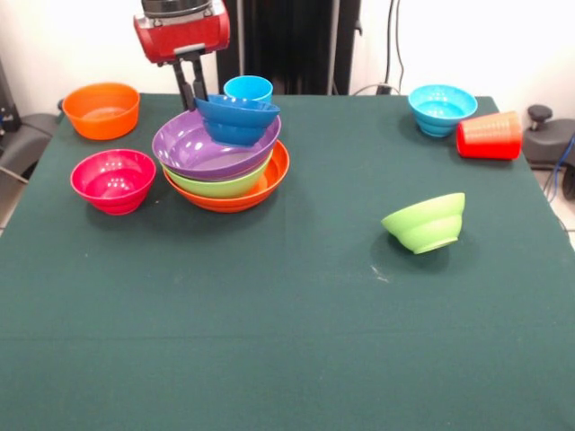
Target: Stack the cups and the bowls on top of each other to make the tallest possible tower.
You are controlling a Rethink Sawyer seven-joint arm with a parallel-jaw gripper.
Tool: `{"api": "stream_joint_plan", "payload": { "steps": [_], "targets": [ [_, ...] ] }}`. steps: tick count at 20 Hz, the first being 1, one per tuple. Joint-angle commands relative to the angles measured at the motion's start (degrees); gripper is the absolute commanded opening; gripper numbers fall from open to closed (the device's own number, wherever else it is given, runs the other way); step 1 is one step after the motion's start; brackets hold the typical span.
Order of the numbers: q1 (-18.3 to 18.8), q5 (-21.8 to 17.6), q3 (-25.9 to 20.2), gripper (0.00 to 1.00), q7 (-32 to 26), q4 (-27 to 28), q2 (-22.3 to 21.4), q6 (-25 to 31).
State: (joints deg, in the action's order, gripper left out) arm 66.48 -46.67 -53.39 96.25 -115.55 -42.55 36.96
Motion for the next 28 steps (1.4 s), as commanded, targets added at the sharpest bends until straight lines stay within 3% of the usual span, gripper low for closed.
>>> {"api": "stream_joint_plan", "payload": {
  "steps": [1, 28],
  "targets": [
    [-3.43, -4.82, 5.18, 0.00, -2.24, 3.16, 1.66, -1.08],
    [-6.57, -6.31, 10.31, 0.00, -2.47, 4.60, 3.44, -2.40]
  ]
}}
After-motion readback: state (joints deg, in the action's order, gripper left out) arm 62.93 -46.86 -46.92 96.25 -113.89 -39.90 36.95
